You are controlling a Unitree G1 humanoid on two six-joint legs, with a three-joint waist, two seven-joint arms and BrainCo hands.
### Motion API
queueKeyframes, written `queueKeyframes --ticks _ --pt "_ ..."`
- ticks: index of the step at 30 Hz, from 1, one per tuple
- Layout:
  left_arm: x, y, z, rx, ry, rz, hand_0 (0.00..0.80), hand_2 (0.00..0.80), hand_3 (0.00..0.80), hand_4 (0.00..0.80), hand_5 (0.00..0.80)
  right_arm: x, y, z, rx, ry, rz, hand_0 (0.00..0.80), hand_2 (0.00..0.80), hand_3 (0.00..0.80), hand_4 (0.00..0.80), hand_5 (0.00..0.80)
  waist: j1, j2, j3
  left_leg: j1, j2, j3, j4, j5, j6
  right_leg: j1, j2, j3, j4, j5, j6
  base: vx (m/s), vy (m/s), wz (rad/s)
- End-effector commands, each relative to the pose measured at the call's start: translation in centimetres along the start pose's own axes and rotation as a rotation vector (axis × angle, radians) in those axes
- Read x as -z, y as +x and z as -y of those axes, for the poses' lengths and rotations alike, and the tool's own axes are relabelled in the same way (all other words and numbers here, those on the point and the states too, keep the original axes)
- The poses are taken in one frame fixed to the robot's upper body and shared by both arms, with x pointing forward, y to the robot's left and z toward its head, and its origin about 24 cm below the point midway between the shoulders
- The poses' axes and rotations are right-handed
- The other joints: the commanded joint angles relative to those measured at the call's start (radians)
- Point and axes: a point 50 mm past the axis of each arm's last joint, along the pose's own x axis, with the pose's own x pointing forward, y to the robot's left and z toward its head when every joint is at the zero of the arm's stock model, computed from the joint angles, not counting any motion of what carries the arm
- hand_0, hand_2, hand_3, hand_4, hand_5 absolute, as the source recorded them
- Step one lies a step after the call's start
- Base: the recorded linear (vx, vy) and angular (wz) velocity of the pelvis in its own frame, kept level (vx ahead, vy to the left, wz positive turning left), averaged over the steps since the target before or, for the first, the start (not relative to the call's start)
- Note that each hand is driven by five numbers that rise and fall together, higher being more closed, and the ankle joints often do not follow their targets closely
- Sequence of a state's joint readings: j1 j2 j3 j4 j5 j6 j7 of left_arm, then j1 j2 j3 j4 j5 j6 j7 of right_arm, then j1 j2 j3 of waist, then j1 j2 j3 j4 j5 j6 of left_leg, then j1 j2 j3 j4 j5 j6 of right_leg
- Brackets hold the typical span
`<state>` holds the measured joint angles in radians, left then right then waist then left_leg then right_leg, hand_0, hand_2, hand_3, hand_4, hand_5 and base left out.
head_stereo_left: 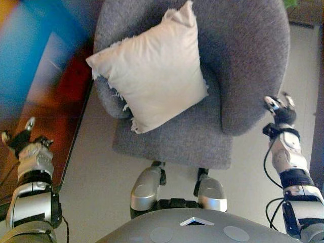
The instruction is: Pick up the cushion and take it to the sofa
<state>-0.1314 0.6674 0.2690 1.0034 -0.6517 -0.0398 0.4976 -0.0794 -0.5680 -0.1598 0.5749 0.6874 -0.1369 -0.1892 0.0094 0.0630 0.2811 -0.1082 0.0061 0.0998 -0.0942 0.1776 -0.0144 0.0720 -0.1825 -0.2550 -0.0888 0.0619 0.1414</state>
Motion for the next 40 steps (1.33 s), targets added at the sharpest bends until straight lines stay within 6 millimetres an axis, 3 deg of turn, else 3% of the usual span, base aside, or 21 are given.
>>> queueKeyframes --ticks 1,5,10,11,12,14,15,16,18,19,21,23,27,40 --pt "3.1 0.5 -3.8 -0.087 -0.002 -0.118 0.0 0.0 0.0 0.0 0.0 0.0 -0.6 4.3 0.067 -0.098 -0.008 0.0 0.0 0.0 0.0 0.0 -0.01 -0.018 -0.099 0.11 0.055 0.028 0.014 -0.139 -0.086 -0.087 -0.083 -0.029 0.058 0.012 0.056 0.123 0.006 0.0" --pt "7.8 -0.3 -6.3 0.002 0.174 -0.272 0.0 0.0 0.0 0.0 0.0 4.3 -2.6 7.3 0.179 -0.118 -0.161 0.0 0.0 0.0 0.0 0.0 -0.002 -0.029 -0.118 0.122 0.066 0.034 0.015 -0.149 -0.085 -0.071 -0.076 -0.03 0.054 0.005 0.057 0.016 -0.042 0.04" --pt "14.2 -3.5 -5.6 0.238 0.439 -0.493 0.0 0.0 0.0 0.0 0.0 12.7 -8.0 8.8 0.219 -0.168 -0.559 0.0 0.0 0.0 0.0 0.0 0.003 -0.039 -0.116 0.138 0.074 0.049 0.014 -0.15 -0.073 -0.055 -0.064 -0.041 0.06 0.004 0.048 -0.043 -0.05 0.17" --pt "16.5 -5.1 -5.3 0.287 0.471 -0.552 0.0 0.0 0.0 0.0 0.0 15.9 -11.0 8.7 0.209 -0.146 -0.715 0.0 0.0 0.0 0.0 0.0 0.003 -0.043 -0.119 0.149 0.074 0.053 0.014 -0.156 -0.064 -0.045 -0.06 -0.04 0.062 0.001 0.046 -0.007 -0.042 0.08" --pt "17.7 -6.1 -5.1 0.328 0.488 -0.594 0.0 0.0 0.0 0.0 0.0 17.4 -12.5 8.5 0.189 -0.156 -0.8 0.0 0.0 0.0 0.0 0.0 0.004 -0.045 -0.121 0.157 0.073 0.054 0.014 -0.16 -0.06 -0.039 -0.058 -0.039 0.062 0.0 0.044 0.01 -0.052 0.08" --pt "19.4 -7.6 -4.7 0.378 0.517 -0.648 0.0 0.0 0.0 0.0 0.0 19.4 -15.1 8.2 0.184 -0.151 -0.908 0.0 0.0 0.0 0.0 0.0 0.008 -0.05 -0.127 0.171 0.07 0.054 0.013 -0.166 -0.052 -0.029 -0.055 -0.037 0.064 -0.002 0.041 0.018 -0.037 0.09" --pt "19.4 -7.6 -4.7 0.378 0.517 -0.648 0.0 0.0 0.0 0.0 0.0 19.4 -15.1 8.2 0.184 -0.151 -0.908 0.0 0.0 0.0 0.0 0.0 0.008 -0.05 -0.127 0.171 0.07 0.054 0.013 -0.166 -0.052 -0.029 -0.055 -0.037 0.064 -0.002 0.041 0.029 -0.075 0.02" --pt "21.7 -10.0 -3.5 0.482 0.58 -0.727 0.0 0.0 0.0 0.0 0.0 22.0 -18.2 5.8 0.1 -0.149 -1.079 0.0 0.0 0.0 0.0 0.0 0.012 -0.056 -0.14 0.194 0.066 0.051 0.009 -0.178 -0.04 -0.013 -0.049 -0.03 0.065 -0.005 0.034 0.02 -0.061 0.01" --pt "21.7 -10.0 -3.5 0.482 0.58 -0.727 0.0 0.0 0.0 0.0 0.0 22.0 -18.2 5.8 0.099 -0.149 -1.078 0.0 0.0 0.0 0.0 0.0 0.012 -0.056 -0.138 0.197 0.066 0.051 0.009 -0.179 -0.04 -0.01 -0.049 -0.03 0.065 -0.005 0.034 0.006 -0.069 0.0" --pt "23.6 -12.8 -1.7 0.591 0.674 -0.816 0.0 0.0 0.0 0.0 0.0 23.5 -19.5 2.4 -0.048 -0.207 -1.161 0.0 0.0 0.0 0.0 0.0 0.013 -0.064 -0.155 0.22 0.062 0.05 0.007 -0.194 -0.031 0.004 -0.043 -0.018 0.066 -0.01 0.026 -0.016 -0.083 -0.05" --pt "23.7 -13.2 -1.0 0.62 0.713 -0.817 0.0 0.0 0.0 0.0 0.0 23.6 -19.4 1.2 -0.098 -0.233 -1.17 0.0 0.0 0.0 0.0 0.0 0.01 -0.067 -0.161 0.227 0.061 0.049 0.007 -0.198 -0.029 0.007 -0.041 -0.011 0.067 -0.011 0.023 -0.027 -0.075 -0.1" --pt "23.4 -13.8 1.3 0.731 0.81 -0.757 0.0 0.0 0.0 0.0 0.0 23.6 -19.0 0.0 -0.166 -0.315 -1.156 0.0 0.0 0.0 0.0 0.0 -0.002 -0.072 -0.181 0.244 0.058 0.051 0.007 -0.216 -0.022 0.015 -0.035 0.003 0.062 -0.013 0.02 -0.037 -0.061 -0.07" --pt "23.0 -14.0 2.6 0.767 0.853 -0.709 0.0 0.0 0.0 0.0 0.0 23.5 -18.7 0.0 -0.193 -0.352 -1.158 0.0 0.0 0.0 0.0 0.0 -0.02 -0.075 -0.203 0.251 0.056 0.055 0.007 -0.227 -0.017 0.008 -0.022 0.033 0.057 -0.013 0.017 -0.047 -0.049 -0.22" --pt "23.3 -14.4 2.4 0.77 0.866 -0.73 0.0 0.0 0.0 0.0 0.0 23.9 -19.7 0.0 -0.183 -0.356 -1.18 0.0 0.0 0.0 0.0 0.0 -0.024 -0.079 -0.227 0.274 0.05 0.042 0.007 -0.249 -0.009 0.027 0.001 0.053 0.046 -0.025 0.006 -0.016 -0.019 -0.08"
